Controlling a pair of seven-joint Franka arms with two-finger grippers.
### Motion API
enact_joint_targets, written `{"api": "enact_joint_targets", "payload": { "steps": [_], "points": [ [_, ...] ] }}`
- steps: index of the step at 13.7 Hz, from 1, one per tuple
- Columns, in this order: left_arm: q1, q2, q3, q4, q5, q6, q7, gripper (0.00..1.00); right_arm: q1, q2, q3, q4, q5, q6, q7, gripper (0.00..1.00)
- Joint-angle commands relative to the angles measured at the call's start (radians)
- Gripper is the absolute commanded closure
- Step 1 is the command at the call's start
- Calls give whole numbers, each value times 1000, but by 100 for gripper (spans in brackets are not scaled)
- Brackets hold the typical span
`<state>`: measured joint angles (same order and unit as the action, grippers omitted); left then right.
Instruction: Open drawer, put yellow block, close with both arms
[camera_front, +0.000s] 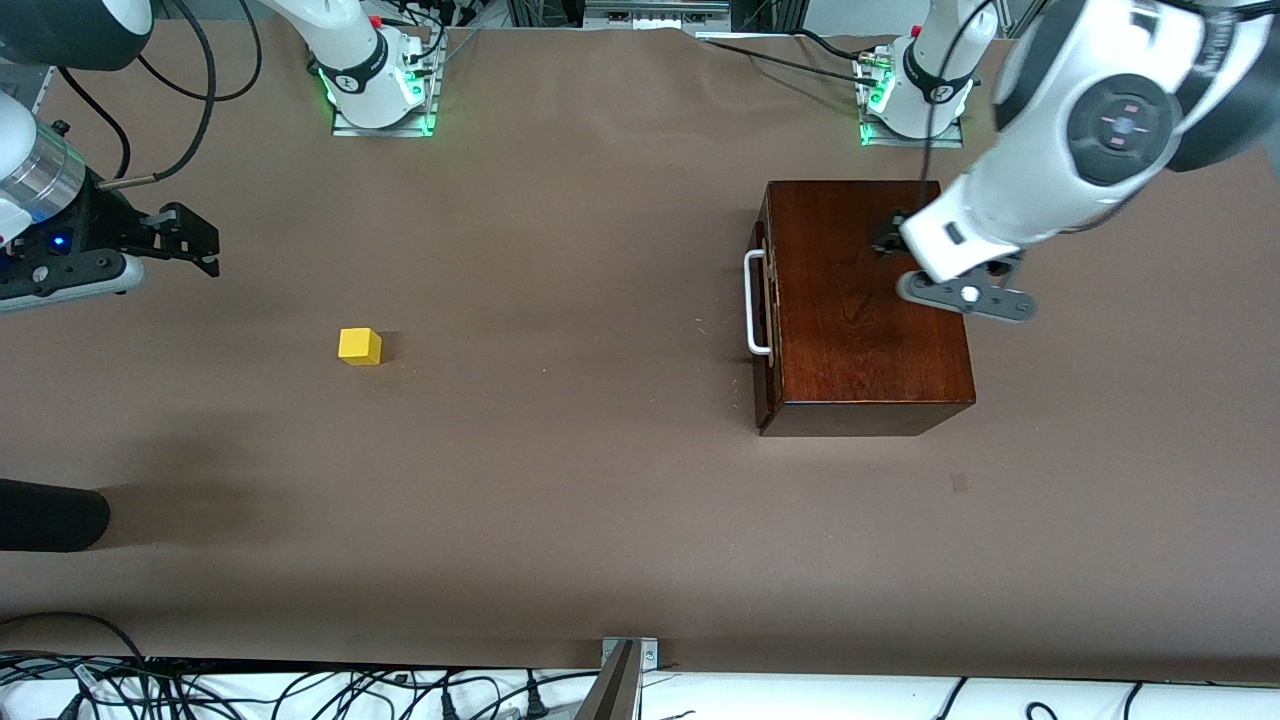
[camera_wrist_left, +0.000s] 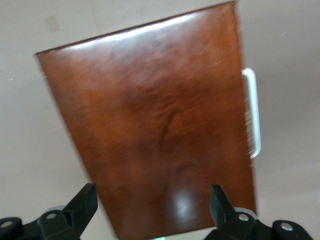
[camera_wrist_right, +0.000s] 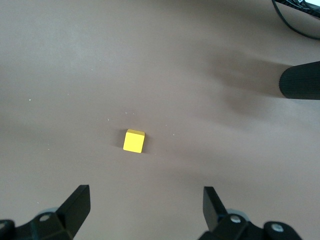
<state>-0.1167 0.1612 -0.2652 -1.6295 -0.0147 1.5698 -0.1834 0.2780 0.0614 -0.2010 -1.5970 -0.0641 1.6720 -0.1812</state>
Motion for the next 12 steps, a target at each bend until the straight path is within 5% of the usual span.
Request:
{"api": "enact_joint_targets", "payload": {
  "steps": [1,6,9,12],
  "points": [
    [-59,84,-31,75,-14,33,-155,0,-5,11,0,23,-10,-8,-17,0],
    [-253,239,-31,76,30,199,-325,0,-5,11,0,22,-10,-8,-17,0],
    [-346,303,-31,69,154,237,-459,0,-5,11,-2,22,-10,-8,-17,0],
    [-356,320,-31,48,174,240,-466,0,-5,11,-2,22,-10,-8,-17,0]
  ]
}}
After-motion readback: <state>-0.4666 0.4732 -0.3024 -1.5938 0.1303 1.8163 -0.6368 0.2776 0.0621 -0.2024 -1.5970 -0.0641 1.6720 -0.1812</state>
